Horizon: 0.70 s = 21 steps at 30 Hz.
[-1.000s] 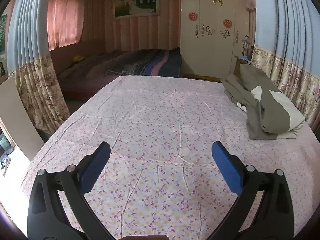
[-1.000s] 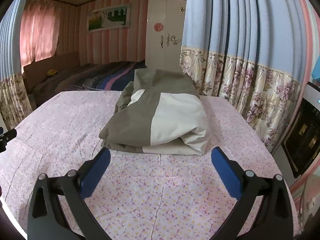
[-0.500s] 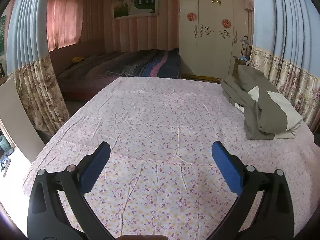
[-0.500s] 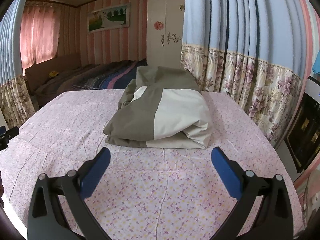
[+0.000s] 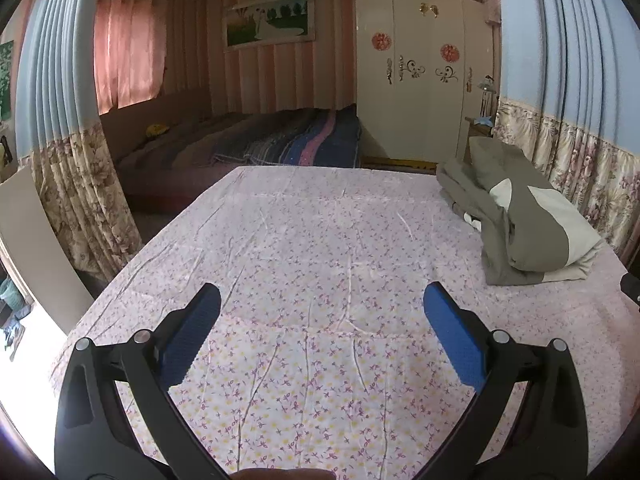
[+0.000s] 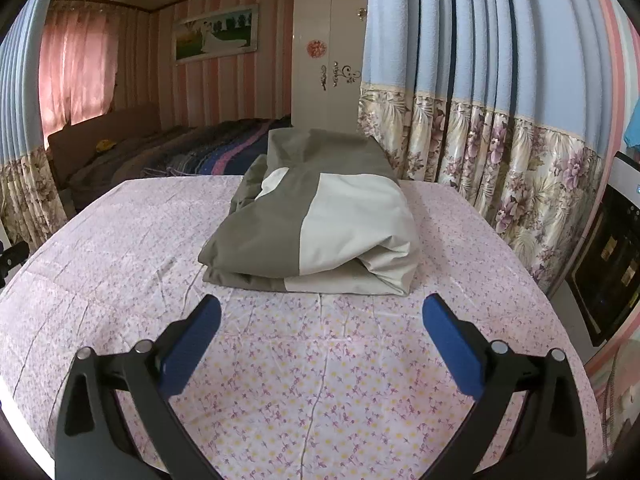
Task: Fold large clothes
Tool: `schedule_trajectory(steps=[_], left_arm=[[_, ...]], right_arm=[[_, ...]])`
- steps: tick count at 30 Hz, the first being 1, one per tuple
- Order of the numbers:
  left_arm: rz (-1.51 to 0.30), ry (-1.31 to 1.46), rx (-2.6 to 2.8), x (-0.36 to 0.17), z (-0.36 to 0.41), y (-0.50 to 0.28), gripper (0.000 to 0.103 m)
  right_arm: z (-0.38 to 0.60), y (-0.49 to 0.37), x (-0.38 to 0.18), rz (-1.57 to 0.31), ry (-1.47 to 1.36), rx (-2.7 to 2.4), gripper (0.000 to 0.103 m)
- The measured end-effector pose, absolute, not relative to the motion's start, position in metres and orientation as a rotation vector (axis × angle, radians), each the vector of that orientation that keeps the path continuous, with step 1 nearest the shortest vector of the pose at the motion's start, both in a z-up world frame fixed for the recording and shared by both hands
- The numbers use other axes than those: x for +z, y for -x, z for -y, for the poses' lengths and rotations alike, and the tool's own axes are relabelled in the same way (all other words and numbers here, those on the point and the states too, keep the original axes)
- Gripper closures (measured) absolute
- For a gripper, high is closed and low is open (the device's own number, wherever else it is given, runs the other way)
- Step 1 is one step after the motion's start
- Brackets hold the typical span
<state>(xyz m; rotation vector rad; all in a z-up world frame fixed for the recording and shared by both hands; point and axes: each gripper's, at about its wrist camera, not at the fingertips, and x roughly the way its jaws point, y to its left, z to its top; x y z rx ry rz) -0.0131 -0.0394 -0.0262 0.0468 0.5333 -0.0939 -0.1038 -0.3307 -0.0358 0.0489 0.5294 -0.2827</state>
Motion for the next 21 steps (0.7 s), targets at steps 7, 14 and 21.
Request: schedule_trajectory(steps=[7,14,21], left_arm=[[-0.538,-0.037,-0.112,-0.028,0.039,0.018,0.003],[-0.517,-0.066,-0.096,-0.027,0.041,0.024,0.003],[-0.529,-0.023,-0.101,-0.025,0.033,0.021,0.003]], right_arm=[[0.334,0.106,-0.034,-0.526,-0.049,-0.289,0.002],[0.335,0.106,-0.036,-0.533,-0.052,-0.282,0.002],[0.336,0.104,-0.035,-0.528,-0.044,-0.274,0.002]])
